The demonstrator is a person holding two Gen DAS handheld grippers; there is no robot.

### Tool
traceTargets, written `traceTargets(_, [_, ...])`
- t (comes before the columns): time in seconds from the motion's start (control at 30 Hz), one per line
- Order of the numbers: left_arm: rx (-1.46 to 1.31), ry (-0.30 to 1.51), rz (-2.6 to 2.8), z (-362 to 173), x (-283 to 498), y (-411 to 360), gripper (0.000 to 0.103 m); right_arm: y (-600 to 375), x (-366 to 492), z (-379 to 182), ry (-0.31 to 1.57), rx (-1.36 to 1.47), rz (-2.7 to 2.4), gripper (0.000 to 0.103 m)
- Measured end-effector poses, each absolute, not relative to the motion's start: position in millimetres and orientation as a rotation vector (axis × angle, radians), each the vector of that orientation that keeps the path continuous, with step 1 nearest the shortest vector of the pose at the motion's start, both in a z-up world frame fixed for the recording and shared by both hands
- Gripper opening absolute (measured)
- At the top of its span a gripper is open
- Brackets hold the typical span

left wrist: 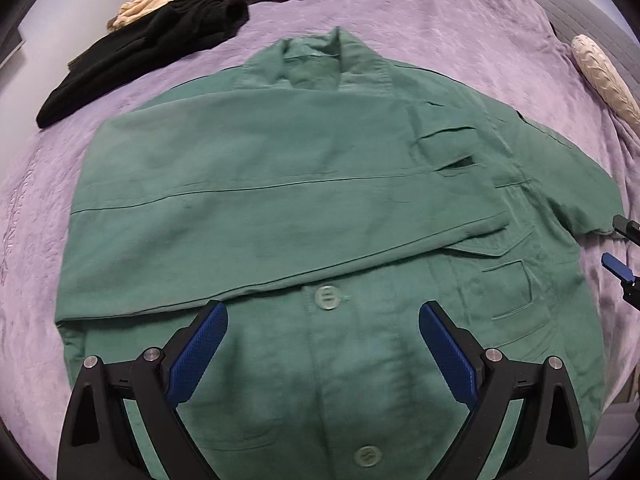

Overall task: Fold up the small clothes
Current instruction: 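Fold the held sleeve across the jacket front and open the right gripper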

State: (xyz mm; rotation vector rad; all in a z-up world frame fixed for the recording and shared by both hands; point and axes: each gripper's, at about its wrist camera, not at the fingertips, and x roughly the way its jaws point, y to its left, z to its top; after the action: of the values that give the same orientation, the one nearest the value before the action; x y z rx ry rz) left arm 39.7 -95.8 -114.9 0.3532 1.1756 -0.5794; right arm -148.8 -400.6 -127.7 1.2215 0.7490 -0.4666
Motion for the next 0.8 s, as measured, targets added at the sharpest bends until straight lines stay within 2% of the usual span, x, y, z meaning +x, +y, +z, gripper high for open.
traceTargets(0.33, [0.362, 1.179, -0.661, -117.5, -5.1, -189.1, 0.097, -525.3, -253.2, -148.3, 0.548, 1.384, -0.749, 0.07])
traceTargets(0.53, [0.375, 1.198, -0.644, -124.3, -16.7, -218.4, 0.097, -560.8, -263.1, -180.8, 0.499, 1.486, -0.747, 0.071])
traceTargets(0.8, [0.362, 1.227, -0.6, -132.2, -15.6, -227.8, 0.097, -587.0, -256.5, -194.8, 0.367, 1.572, -0.679, 0.074])
